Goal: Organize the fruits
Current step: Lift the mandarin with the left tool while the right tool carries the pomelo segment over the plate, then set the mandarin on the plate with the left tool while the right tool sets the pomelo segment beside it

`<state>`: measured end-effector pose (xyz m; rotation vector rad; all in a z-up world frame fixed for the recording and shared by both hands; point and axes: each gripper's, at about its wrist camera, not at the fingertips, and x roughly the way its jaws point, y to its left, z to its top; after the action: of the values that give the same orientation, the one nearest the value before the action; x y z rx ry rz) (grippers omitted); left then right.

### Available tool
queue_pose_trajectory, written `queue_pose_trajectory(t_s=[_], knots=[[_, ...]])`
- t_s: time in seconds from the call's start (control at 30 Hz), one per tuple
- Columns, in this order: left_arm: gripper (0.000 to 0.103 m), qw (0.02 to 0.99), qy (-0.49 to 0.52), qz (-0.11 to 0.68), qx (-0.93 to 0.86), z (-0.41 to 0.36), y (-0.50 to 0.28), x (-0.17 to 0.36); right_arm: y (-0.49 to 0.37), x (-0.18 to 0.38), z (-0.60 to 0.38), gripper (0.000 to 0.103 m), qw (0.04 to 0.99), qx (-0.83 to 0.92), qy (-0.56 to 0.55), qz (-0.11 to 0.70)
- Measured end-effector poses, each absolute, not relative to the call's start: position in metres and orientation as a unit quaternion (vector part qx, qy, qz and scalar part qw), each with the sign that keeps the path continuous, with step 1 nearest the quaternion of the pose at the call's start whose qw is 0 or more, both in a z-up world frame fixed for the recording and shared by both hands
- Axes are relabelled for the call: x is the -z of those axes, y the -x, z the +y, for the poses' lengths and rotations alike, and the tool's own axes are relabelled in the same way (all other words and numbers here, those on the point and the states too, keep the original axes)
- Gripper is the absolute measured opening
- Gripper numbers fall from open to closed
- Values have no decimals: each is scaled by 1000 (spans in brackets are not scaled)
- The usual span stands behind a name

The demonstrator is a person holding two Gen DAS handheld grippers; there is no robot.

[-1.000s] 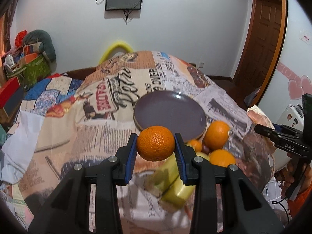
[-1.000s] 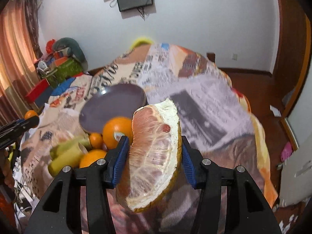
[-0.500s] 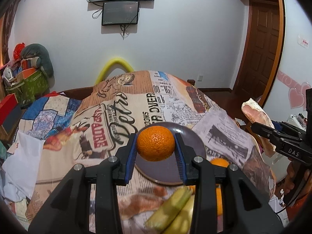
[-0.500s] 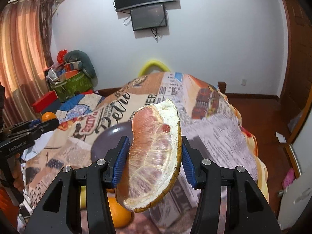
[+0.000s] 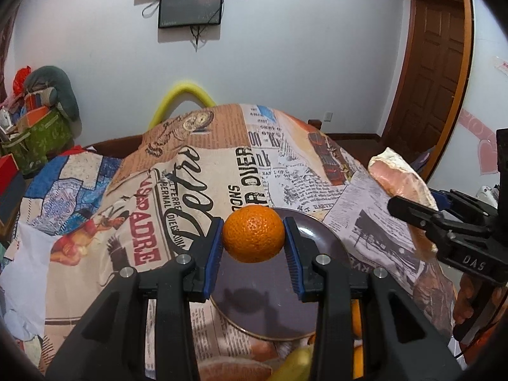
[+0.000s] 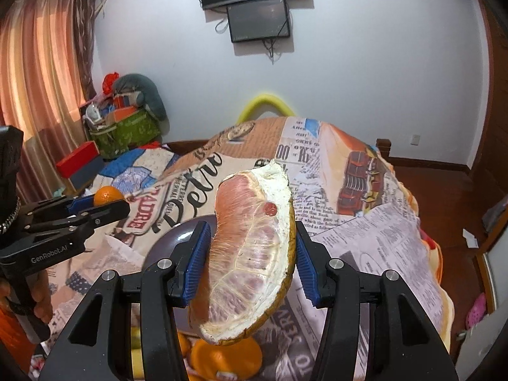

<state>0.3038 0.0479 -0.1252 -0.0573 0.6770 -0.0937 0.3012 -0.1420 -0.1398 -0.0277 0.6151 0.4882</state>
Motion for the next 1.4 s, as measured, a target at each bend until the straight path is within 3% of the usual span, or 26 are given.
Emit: queue_pose_trajectory(t_s=[0.8,1.23,1.3,1.4], knots=[[37,878,24,474,58,52,-387,204,-370,196,-102,48,859,-290,82,413],[37,865,27,499,51,58,-394,222,-375,202,-99,50,850,-292,94,428],[39,865,29,499,48,59,-395,222,-374,197,-98,51,852,-294,94,424],[53,868,34,494,47,60,-390,216,-368,191,-99,51,857,-291,96,415]])
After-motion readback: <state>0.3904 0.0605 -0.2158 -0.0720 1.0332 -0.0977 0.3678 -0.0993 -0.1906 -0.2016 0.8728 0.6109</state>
